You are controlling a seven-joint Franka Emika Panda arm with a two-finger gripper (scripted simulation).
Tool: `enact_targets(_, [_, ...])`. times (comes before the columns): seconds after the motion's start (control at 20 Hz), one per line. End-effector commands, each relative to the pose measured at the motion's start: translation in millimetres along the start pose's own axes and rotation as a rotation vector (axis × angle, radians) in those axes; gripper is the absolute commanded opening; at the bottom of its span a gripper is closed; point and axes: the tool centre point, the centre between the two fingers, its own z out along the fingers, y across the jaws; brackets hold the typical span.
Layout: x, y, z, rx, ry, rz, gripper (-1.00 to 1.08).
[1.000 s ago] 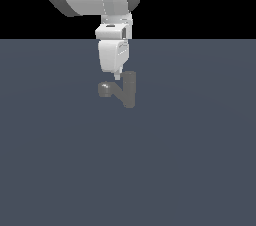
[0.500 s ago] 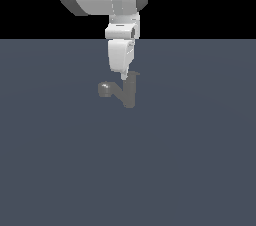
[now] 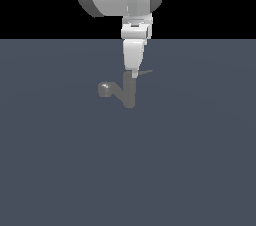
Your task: Turn on the faucet by rotating a designated handle.
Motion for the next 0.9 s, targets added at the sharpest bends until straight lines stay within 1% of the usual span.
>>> enact_targets(0.0, [37.6, -10.4, 1.0, 0.007, 0.012, 0.044, -1.0])
enact_targets(0.15, [50.5, -16.2, 0.8, 0.007, 0.013, 0.049, -1.0])
enact_targets(0.2, [50.5, -16.2, 0.8, 0.007, 0.013, 0.049, -1.0])
enact_targets(0.25, [15.5, -13.8, -0.2, 0.007, -0.004, 0.002, -1.0])
enact_targets(0.85, [33.8, -43.9, 0.1, 0.006, 0.002, 0.02, -1.0])
